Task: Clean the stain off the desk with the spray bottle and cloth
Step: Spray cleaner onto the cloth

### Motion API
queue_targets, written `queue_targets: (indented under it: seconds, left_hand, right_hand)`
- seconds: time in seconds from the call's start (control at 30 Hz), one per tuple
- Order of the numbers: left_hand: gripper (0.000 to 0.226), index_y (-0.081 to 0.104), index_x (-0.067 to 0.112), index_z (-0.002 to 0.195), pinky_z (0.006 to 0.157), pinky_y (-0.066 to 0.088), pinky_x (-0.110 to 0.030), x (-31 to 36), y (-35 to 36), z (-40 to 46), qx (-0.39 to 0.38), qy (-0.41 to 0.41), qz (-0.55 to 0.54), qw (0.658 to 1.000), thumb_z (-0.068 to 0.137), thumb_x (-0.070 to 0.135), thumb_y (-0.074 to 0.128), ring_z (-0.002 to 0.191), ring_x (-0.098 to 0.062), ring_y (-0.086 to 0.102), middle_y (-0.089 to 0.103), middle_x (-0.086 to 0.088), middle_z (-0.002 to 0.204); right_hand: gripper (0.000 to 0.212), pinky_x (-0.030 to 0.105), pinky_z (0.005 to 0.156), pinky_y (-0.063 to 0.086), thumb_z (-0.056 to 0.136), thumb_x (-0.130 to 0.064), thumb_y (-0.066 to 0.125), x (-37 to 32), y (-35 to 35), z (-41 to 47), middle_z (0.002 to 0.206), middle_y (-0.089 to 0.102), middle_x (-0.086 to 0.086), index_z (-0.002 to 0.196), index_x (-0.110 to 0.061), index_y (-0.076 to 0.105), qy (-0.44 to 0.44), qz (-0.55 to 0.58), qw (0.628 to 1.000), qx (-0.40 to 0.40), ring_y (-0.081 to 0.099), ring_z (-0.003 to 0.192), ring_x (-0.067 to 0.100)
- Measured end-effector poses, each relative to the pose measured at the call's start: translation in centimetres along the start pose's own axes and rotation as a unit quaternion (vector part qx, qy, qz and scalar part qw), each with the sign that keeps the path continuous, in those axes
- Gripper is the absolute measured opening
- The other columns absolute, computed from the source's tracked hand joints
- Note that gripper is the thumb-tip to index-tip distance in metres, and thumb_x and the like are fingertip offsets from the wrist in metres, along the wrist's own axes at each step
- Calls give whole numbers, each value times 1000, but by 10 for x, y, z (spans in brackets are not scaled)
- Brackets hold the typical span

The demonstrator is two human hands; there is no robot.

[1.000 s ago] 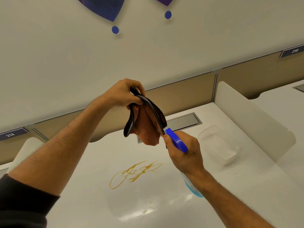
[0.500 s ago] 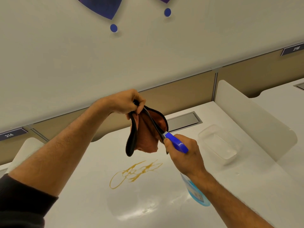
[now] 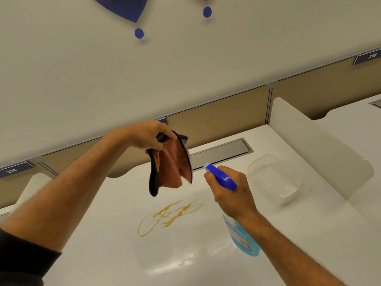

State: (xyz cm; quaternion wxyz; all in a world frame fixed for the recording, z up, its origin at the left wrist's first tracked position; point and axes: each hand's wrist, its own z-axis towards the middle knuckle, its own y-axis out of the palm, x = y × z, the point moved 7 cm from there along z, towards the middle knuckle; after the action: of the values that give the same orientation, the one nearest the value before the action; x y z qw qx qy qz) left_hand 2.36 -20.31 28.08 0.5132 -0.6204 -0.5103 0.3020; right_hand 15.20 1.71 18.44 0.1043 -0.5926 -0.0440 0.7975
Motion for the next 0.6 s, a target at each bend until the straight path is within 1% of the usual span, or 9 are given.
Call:
queue_targets:
  seconds: [0.07, 0.13, 0.2, 0.27, 0.33, 0.37, 0.43, 0.57, 0.6]
  left_hand:
    - [62, 65, 39, 134, 85, 60, -45, -2, -12, -6, 26, 8, -49, 998, 82, 5, 69, 106, -25, 65, 61, 3, 126]
    - [63, 65, 43, 131, 87, 59, -45, -1, -23, -12, 45, 29, -110, 993, 81, 4, 72, 109, -20, 63, 61, 10, 123]
    - [63, 66, 47, 127, 90, 58, -44, -2, -34, -18, 64, 48, -151, 985, 81, 4, 73, 109, -14, 61, 61, 15, 119]
    - [61, 68, 48, 123, 93, 58, -47, -4, -45, -21, 83, 59, -183, 978, 79, 6, 75, 109, -18, 62, 62, 13, 119]
    - [57, 69, 47, 120, 83, 58, -62, -7, -53, -22, 92, 56, -204, 973, 77, 11, 76, 105, -43, 63, 63, -1, 118]
    - [54, 70, 47, 118, 76, 57, -66, -7, -56, -22, 95, 53, -202, 973, 76, 13, 76, 100, -51, 63, 64, -8, 116]
    - [48, 72, 44, 112, 70, 58, -65, -5, -60, -21, 96, 59, -189, 975, 74, 15, 78, 93, -52, 66, 67, -12, 109]
    - [42, 72, 38, 106, 70, 60, -63, -2, -55, -19, 77, 51, -184, 979, 76, 10, 79, 92, -48, 69, 70, -3, 105]
    - [43, 72, 40, 105, 71, 62, -58, -1, -52, -18, 73, 47, -176, 981, 77, 8, 78, 92, -41, 71, 70, 3, 103]
  right_hand:
    - [16, 19, 51, 57, 83, -48, 58, -5, 0, 3, 63, 60, -12, 74, -35, 54, -8, 14, 1000, 13, 65, 62, 19]
    - [17, 13, 49, 52, 83, -49, 58, -11, -3, 7, 58, 59, -16, 74, -35, 55, -15, 30, 999, 32, 66, 61, 13]
    - [18, 9, 49, 49, 84, -50, 58, -16, -6, 12, 55, 60, -13, 74, -35, 55, -18, 43, 998, 47, 66, 62, 11]
    - [17, 8, 48, 48, 84, -49, 57, -19, -9, 16, 56, 60, -13, 75, -35, 55, -23, 48, 997, 51, 66, 64, 11]
    - [15, 8, 49, 48, 84, -50, 57, -21, -10, 18, 61, 61, -16, 77, -36, 55, -27, 46, 998, 46, 66, 65, 10]
    - [15, 8, 49, 49, 84, -50, 57, -22, -10, 18, 61, 61, -13, 77, -36, 55, -29, 46, 998, 41, 66, 64, 10]
    - [16, 10, 49, 50, 84, -48, 57, -24, -10, 17, 60, 61, -10, 76, -34, 56, -34, 48, 998, 33, 65, 61, 13]
    - [15, 10, 49, 49, 83, -46, 58, -25, -7, 14, 58, 58, -14, 75, -34, 55, -36, 46, 998, 22, 65, 61, 10]
    - [14, 9, 49, 49, 83, -46, 58, -26, -6, 14, 59, 58, -15, 75, -35, 55, -38, 45, 998, 21, 64, 62, 9]
